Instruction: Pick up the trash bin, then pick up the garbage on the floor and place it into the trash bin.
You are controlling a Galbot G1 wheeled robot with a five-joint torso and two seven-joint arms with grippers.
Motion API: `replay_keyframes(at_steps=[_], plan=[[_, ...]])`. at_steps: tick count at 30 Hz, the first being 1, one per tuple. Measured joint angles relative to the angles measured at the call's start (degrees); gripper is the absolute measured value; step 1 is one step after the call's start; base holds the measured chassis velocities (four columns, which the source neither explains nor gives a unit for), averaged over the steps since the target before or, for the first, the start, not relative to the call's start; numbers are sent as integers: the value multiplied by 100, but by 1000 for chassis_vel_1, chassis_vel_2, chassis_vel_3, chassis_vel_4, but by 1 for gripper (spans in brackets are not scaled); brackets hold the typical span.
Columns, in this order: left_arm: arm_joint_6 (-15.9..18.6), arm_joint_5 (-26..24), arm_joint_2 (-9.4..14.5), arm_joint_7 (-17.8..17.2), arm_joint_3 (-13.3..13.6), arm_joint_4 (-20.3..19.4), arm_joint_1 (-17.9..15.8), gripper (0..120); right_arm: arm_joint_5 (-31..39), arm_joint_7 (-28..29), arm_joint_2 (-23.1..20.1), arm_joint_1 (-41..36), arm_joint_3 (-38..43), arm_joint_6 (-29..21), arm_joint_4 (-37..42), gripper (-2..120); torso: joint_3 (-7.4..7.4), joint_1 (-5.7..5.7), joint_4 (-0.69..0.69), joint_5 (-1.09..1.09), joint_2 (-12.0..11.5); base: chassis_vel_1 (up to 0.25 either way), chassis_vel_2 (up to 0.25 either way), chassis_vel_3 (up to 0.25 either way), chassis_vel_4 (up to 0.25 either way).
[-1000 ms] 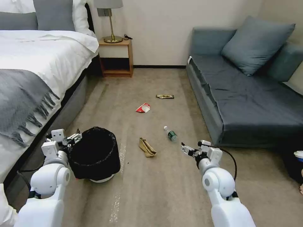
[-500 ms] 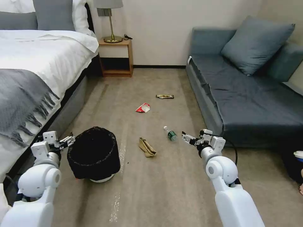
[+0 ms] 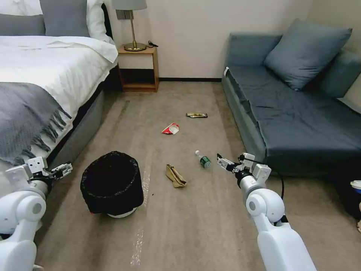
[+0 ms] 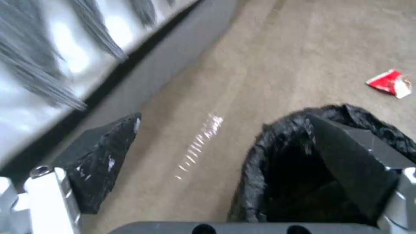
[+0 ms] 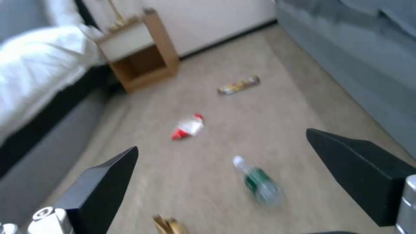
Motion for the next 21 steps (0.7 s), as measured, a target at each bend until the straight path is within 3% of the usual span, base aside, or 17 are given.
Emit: replay_keyframes(at_steps=[8, 15, 21], plan=[[-3, 149, -147, -23, 182, 438, -87, 93, -5, -425, -30, -25, -88, 476, 30, 100, 0, 0, 2, 1, 0, 0, 0, 0, 0], [-13, 461, -377, 59, 358, 936, -258, 93, -6, -527, -80, -75, -69, 587, 40, 100, 0, 0, 1, 2, 0, 0, 0, 0, 0], [-27, 558, -492, 137, 492, 1126, -374, 95, -10, -563, -88, -138, -46, 616, 92, 100, 0, 0, 0, 2, 0, 0, 0, 0, 0]])
